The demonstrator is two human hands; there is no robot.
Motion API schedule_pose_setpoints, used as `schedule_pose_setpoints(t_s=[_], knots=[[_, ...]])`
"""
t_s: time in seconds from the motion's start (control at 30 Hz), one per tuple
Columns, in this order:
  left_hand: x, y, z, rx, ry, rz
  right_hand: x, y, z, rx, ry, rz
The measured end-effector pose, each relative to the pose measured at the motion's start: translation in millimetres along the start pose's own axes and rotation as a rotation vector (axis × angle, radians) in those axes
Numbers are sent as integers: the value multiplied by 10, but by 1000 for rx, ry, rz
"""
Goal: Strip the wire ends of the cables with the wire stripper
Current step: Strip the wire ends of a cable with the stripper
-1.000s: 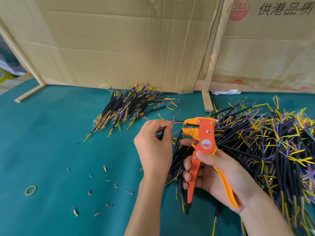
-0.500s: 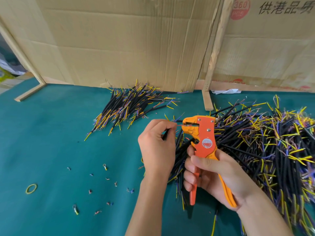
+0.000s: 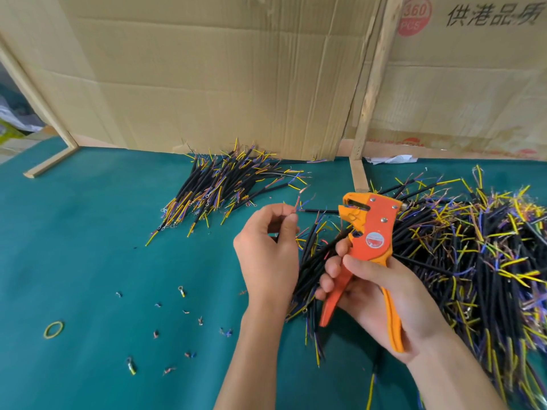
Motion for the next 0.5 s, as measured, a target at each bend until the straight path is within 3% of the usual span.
schedule_pose_setpoints(t_s=[0.5], knots=[[90,31,1,36,-120,-16,15,86,30,154,-64,120]])
Point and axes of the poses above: each hand's wrist, its own z-axis away from the middle knuckle, its own x-axis out of the palm, y = z × x, the point moved 8 cm from there along -z, towards the middle knuckle, and after that the axes turned 7 degrees about x, right-handed, at the moved point
